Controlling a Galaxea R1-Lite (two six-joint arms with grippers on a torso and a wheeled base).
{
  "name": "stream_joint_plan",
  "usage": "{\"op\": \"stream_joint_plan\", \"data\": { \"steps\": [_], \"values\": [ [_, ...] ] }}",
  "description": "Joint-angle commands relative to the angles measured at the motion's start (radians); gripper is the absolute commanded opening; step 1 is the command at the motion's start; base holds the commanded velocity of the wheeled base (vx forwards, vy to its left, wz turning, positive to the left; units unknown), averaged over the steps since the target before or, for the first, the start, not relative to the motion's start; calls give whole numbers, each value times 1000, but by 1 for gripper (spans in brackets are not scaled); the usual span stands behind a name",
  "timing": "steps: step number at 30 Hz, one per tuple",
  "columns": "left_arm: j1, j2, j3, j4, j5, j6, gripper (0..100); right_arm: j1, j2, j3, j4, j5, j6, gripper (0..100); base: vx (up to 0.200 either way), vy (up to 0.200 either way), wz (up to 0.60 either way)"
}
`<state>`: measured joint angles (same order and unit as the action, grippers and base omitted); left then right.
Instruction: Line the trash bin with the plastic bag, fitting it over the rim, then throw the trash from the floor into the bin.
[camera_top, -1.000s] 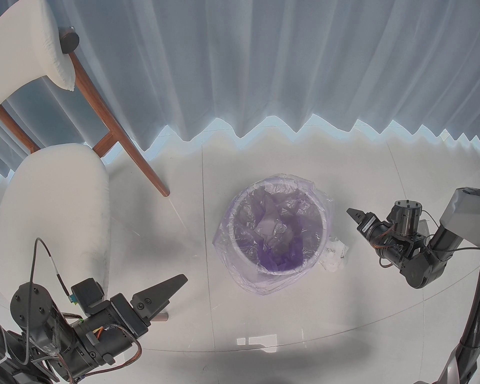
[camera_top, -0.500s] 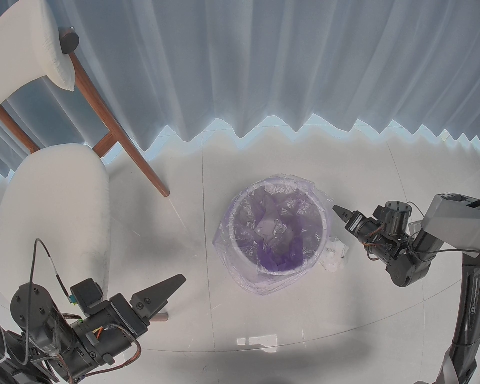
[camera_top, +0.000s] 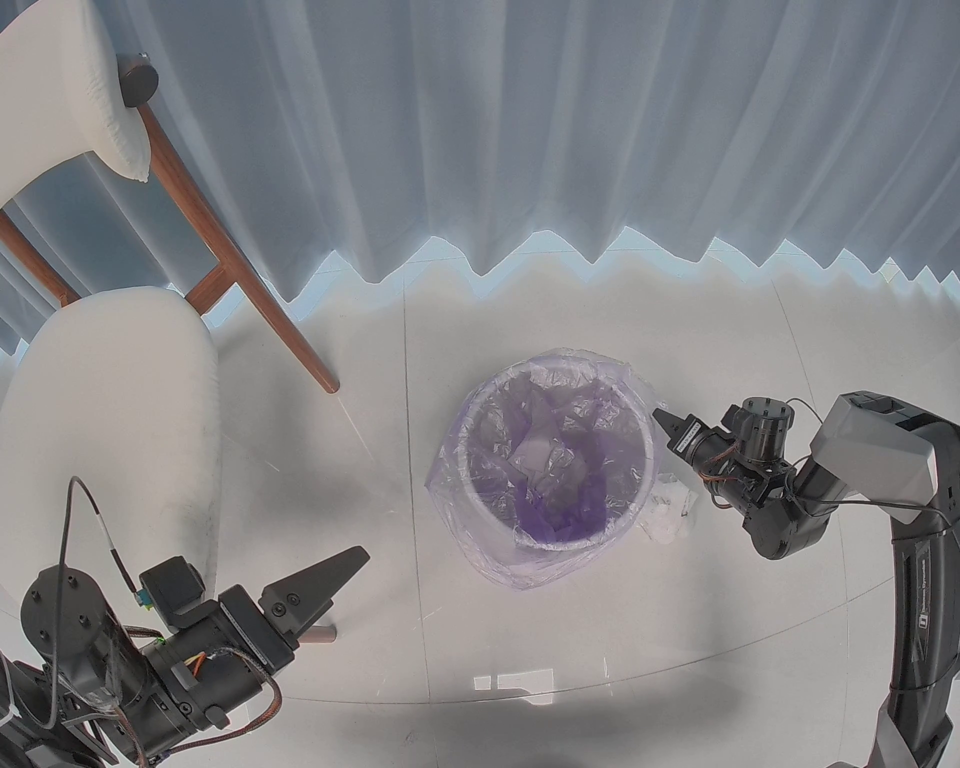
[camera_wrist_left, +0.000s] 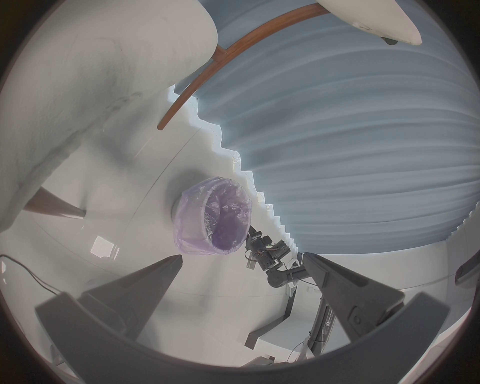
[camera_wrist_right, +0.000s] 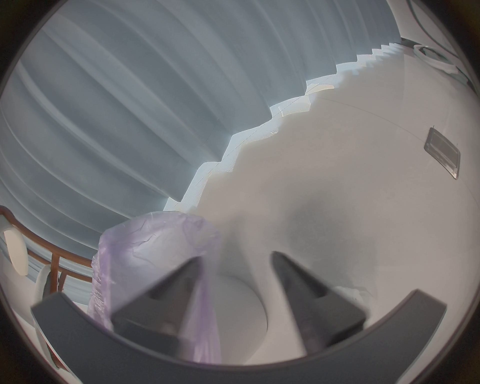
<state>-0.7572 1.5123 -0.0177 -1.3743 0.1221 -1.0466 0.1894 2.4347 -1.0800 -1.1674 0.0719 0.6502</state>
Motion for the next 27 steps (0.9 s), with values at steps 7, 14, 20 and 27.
{"op": "stream_joint_plan", "data": {
  "steps": [7,14,20,27],
  "values": [
    [4,9,18,1,1,-1,100,-8,122,-152,51,0,-1,0,0,0,0],
    [10,3,18,29,4,-1,100,-21,196,-233,97,-6,-30,0,0,0,0],
    [10,2,18,30,16,-1,100,-51,187,-212,92,-24,-30,0,0,0,0],
    [10,2,18,30,19,-6,100,-73,14,91,-41,-40,74,100,0,0,0]
  ]
}}
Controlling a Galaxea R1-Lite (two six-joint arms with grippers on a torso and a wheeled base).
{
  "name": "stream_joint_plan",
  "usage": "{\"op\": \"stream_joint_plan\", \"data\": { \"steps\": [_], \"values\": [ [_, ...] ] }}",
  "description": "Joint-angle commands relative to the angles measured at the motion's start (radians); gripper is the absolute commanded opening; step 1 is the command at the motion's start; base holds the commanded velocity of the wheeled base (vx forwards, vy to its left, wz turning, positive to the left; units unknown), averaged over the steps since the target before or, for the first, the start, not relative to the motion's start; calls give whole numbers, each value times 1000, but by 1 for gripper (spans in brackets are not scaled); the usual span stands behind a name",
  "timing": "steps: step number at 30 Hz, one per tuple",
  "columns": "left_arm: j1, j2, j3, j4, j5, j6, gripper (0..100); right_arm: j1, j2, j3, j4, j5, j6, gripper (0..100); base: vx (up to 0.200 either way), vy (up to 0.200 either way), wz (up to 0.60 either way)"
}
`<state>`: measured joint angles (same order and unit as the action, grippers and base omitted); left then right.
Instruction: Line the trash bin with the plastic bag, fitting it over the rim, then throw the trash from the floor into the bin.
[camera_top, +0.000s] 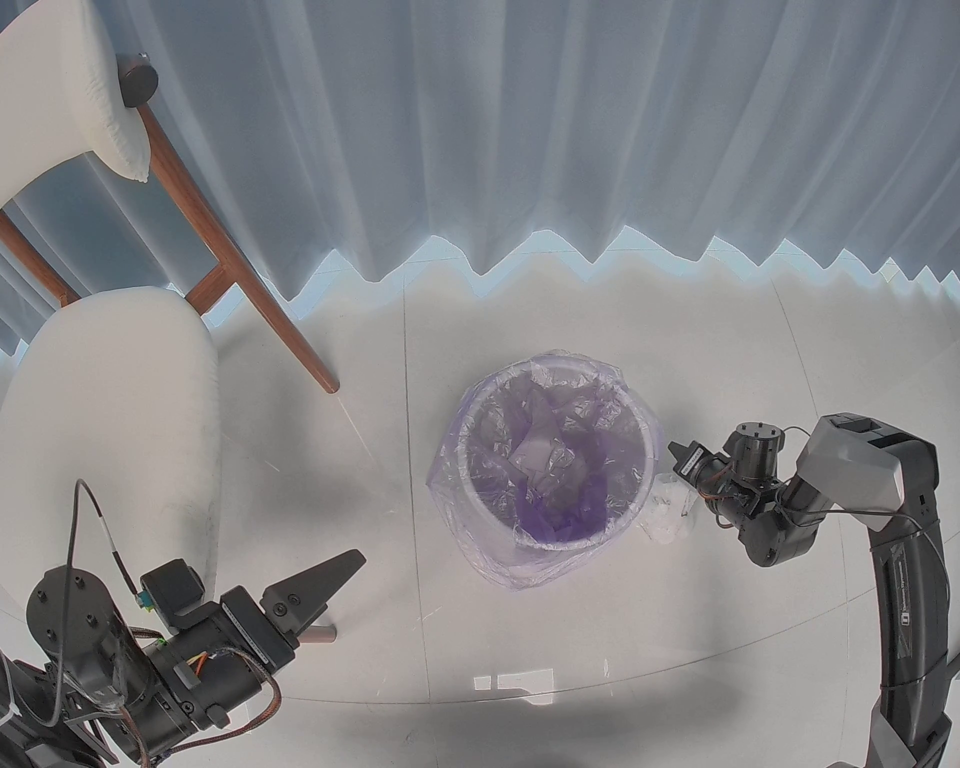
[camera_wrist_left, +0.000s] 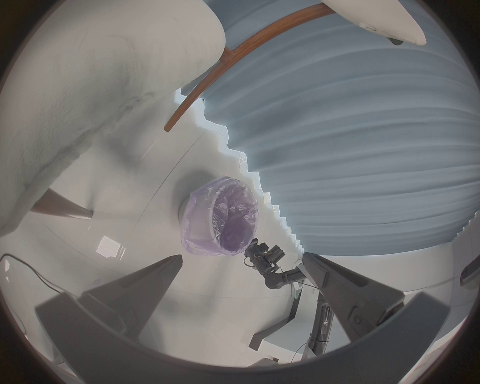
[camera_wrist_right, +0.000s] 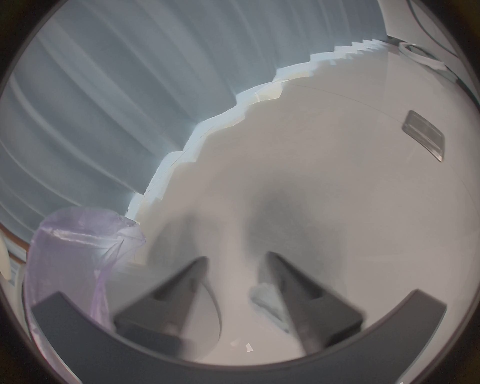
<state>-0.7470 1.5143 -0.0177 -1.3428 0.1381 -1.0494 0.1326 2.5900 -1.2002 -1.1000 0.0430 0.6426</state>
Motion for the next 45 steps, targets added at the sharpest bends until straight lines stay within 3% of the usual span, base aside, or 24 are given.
{"op": "stream_joint_plan", "data": {
  "steps": [1,3,7,22,35,45],
  "values": [
    [0,0,18,-1,3,-3,100,-16,-142,211,-109,-11,81,100,0,0,0],
    [-3,1,18,2,3,-4,100,10,-163,300,-213,-12,117,100,0,0,0],
    [-11,6,18,4,3,-3,100,36,-154,323,-273,-12,124,100,0,0,0],
    [-11,9,18,5,3,-1,100,105,-93,223,-278,-14,224,100,0,0,0],
    [-11,14,18,7,5,-4,100,113,-85,182,-261,-15,494,100,0,0,0],
    [-9,18,18,20,6,-4,100,162,-85,180,-261,-15,608,100,0,0,0]
  ]
}}
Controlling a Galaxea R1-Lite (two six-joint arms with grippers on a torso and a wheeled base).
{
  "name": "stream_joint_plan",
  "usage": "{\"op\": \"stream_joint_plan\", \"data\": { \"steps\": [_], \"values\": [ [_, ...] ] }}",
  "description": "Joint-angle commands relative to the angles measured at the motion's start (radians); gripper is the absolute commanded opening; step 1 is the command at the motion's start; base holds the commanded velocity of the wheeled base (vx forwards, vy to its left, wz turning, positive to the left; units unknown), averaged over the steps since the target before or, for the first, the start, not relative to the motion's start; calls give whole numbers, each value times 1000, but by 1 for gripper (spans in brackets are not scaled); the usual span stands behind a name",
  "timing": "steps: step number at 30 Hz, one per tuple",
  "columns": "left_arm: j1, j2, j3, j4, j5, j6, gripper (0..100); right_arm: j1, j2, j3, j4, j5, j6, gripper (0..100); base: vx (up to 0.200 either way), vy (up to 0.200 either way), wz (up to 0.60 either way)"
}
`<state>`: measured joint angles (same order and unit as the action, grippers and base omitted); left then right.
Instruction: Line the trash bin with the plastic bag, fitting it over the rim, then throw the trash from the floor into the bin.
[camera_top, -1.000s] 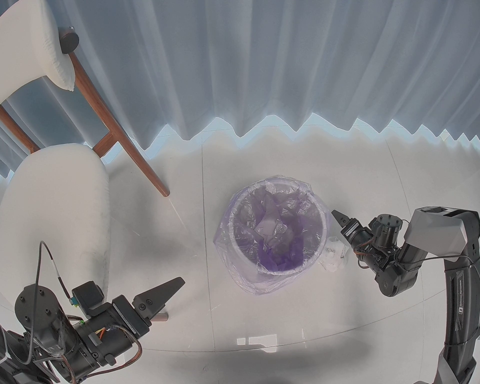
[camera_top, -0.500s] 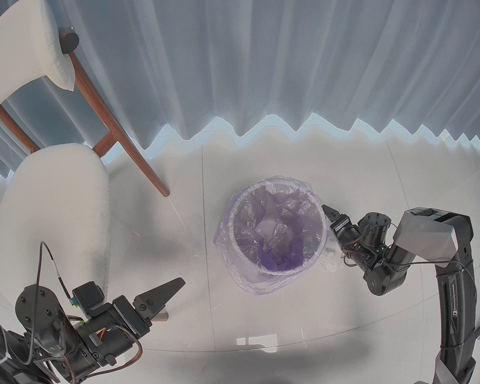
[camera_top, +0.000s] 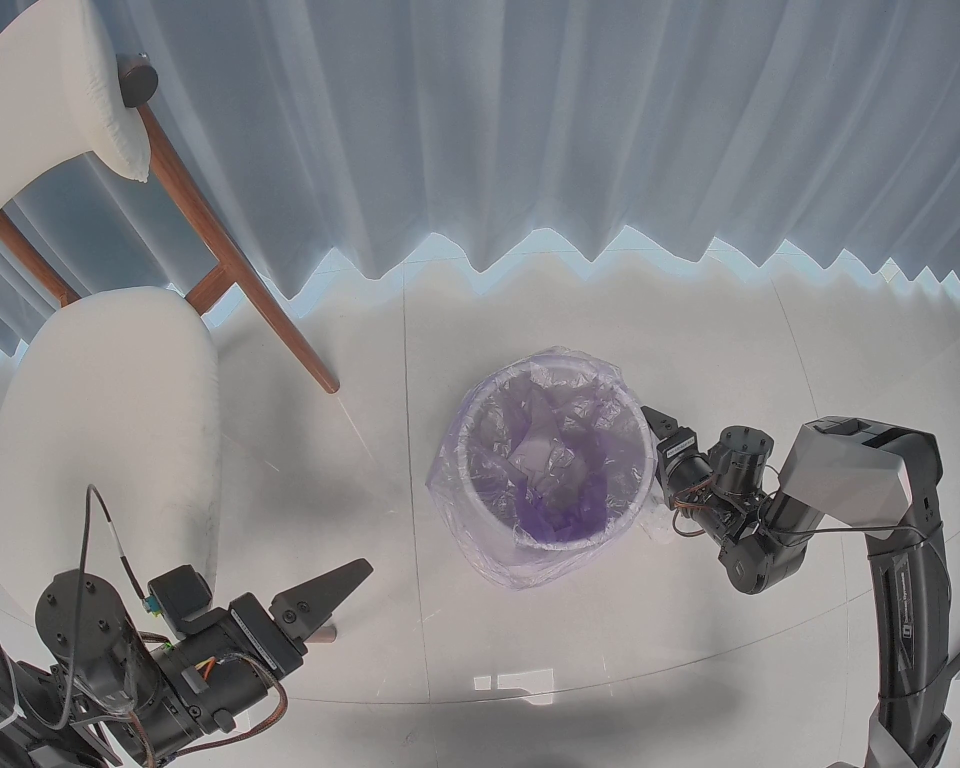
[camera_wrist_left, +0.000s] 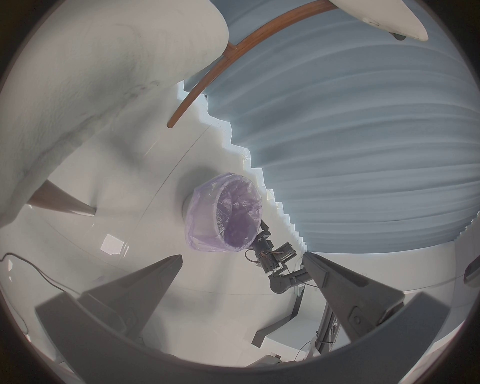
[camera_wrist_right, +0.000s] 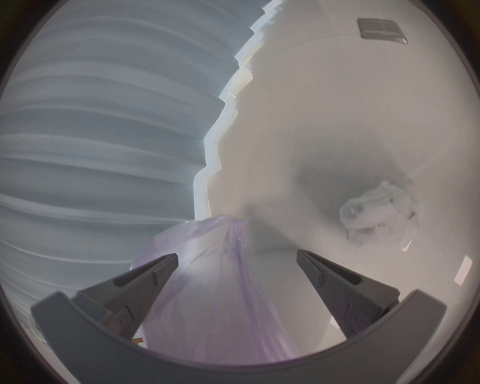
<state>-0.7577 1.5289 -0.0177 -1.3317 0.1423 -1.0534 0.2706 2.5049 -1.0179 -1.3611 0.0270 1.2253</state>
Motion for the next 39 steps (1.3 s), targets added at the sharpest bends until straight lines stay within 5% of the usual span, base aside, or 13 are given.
{"op": "stream_joint_plan", "data": {
  "steps": [1,4,5,17,24,25,26,39],
  "values": [
    [1,2,18,16,2,0,100,30,2,-4,0,1,34,100,0,0,0],
    [1,0,18,22,2,0,100,41,6,-7,5,-16,52,100,0,0,0],
    [3,0,18,22,2,0,100,45,8,-7,5,-27,56,0,0,0,0],
    [4,2,18,22,2,0,100,38,28,-4,7,-39,54,0,0,0,0],
    [11,2,18,19,0,-4,100,22,123,-7,3,-48,-213,0,0,0,0],
    [12,2,18,20,0,-5,100,10,169,-24,-4,-78,-331,0,0,0,0],
    [12,0,18,20,0,-5,100,9,189,-34,-12,-87,-360,0,0,0,0],
    [11,5,18,22,-1,-7,100,9,213,-105,11,-91,-395,0,0,0,0]
  ]
}}
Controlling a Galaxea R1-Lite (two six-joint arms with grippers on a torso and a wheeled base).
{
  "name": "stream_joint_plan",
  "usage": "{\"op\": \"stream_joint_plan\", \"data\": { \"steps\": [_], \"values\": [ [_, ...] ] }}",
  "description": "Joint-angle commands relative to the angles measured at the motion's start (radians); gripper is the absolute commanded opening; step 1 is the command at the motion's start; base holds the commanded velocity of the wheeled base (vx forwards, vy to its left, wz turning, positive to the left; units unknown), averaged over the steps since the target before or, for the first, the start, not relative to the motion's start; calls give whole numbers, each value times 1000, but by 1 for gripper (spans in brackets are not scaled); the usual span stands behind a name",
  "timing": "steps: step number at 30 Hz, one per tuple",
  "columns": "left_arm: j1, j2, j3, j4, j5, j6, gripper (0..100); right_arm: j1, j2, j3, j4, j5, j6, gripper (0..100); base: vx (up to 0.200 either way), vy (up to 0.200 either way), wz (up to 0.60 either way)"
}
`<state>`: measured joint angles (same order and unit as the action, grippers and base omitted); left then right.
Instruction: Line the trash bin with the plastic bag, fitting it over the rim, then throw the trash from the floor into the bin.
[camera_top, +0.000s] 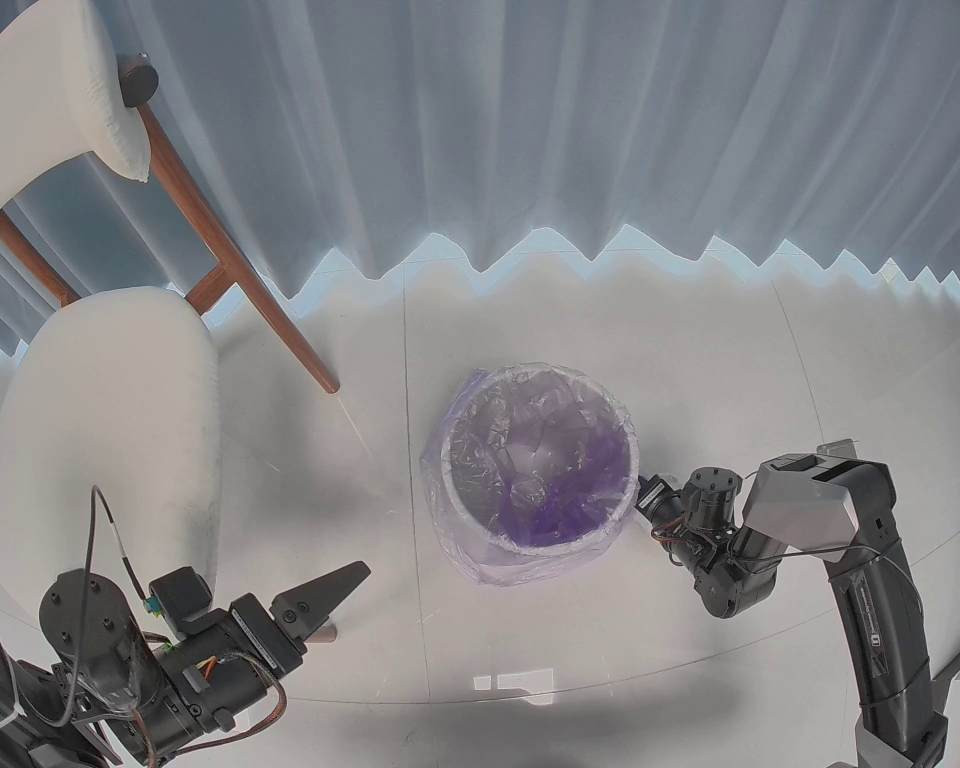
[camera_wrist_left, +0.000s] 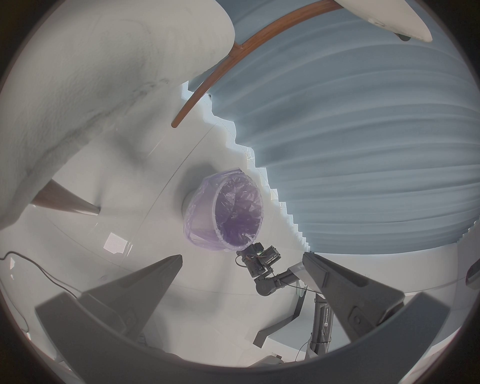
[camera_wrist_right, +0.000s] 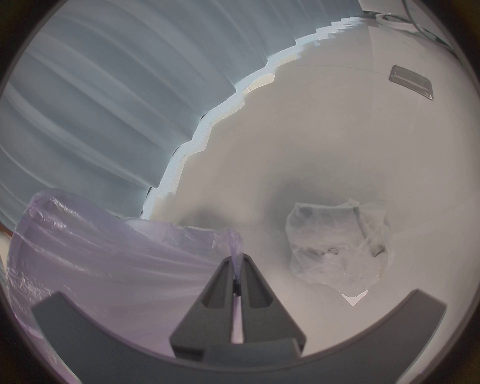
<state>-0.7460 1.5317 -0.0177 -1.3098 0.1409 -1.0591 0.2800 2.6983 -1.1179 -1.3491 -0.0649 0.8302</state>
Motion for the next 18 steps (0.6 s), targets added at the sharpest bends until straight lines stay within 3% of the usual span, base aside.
{"op": "stream_joint_plan", "data": {
  "steps": [1,2,9,11,18],
  "values": [
    [0,1,18,0,0,-1,100,-1,12,1,-1,0,1,0,0,0,0],
    [-1,1,18,0,0,-1,100,-4,6,6,-4,0,6,100,0,0,0],
    [0,-7,18,0,2,2,100,-18,-126,98,-19,0,58,100,0,0,0],
    [0,-44,18,-3,0,1,100,-16,-304,274,-19,2,99,100,0,0,0],
    [30,-74,18,-14,-1,10,100,-79,-598,538,-1,4,95,100,0,0,0]
  ]
}}
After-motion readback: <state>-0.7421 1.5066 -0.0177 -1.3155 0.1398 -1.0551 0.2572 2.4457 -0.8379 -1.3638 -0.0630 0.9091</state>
